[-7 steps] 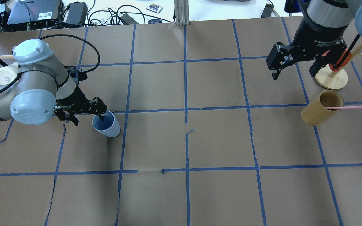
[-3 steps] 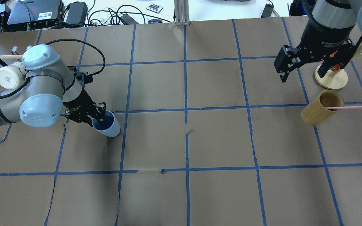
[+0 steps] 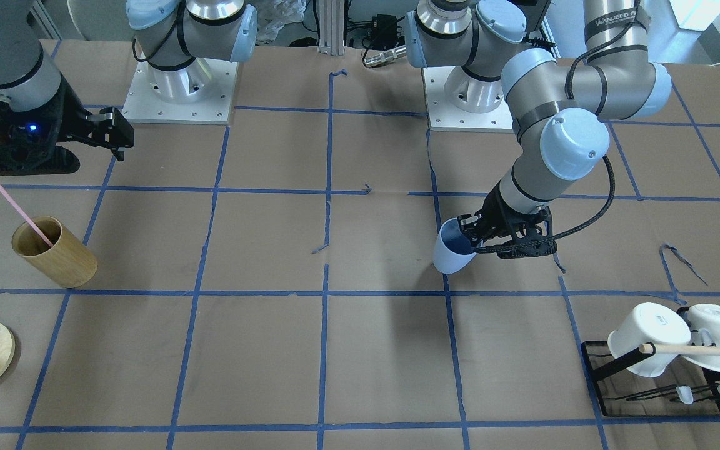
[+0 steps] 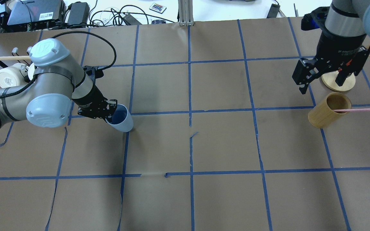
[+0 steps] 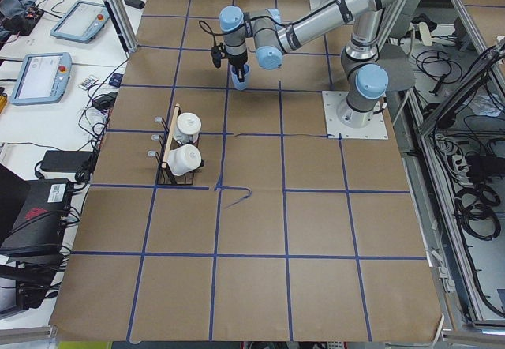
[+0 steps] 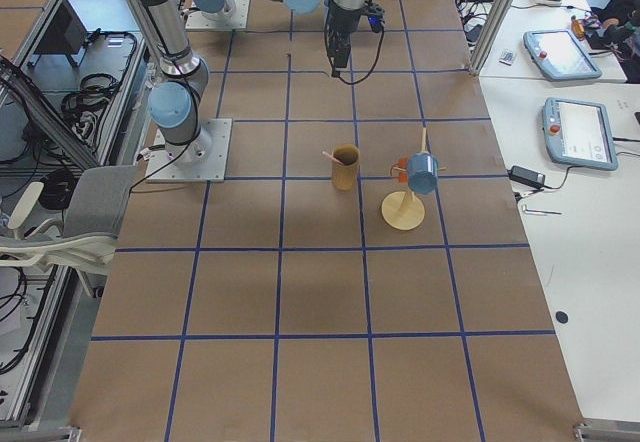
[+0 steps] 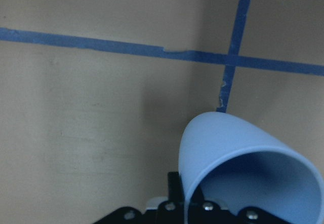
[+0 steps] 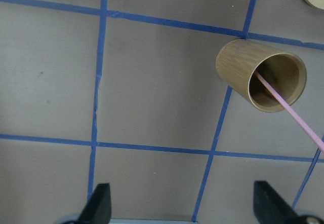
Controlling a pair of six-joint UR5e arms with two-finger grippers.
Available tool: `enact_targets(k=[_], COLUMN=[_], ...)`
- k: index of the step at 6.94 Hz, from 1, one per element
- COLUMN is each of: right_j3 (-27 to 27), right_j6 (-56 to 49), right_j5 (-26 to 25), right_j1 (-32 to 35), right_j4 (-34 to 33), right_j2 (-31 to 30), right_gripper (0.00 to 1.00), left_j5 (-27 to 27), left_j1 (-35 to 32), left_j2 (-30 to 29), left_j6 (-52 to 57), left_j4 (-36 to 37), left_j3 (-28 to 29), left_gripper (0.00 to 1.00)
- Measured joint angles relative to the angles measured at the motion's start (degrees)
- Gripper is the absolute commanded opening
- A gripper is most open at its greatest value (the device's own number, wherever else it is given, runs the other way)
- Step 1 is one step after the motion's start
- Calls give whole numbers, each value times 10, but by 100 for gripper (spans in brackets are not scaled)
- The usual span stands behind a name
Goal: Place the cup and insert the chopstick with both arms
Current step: 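Carry the blue cup centerward with left gripper while right gripper grasps pink chopstick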
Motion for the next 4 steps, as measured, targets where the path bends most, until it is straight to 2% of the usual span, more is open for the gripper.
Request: enact_targets(k=[2,4], right_j3=[22,68], right_j6=[-106,-200], right_j5=[-19,-95], right_j1=[-35,-45], right_j4=[0,-37], right_j2=[19,24], right_gripper=[100,100], left_j5=[-4,-6], left_j1=[-105,-193], left_j2=[-12,-40], left_j6=[-114,-190], left_j4=[-7,59], left_j3=[59,74], left_gripper=[0,0])
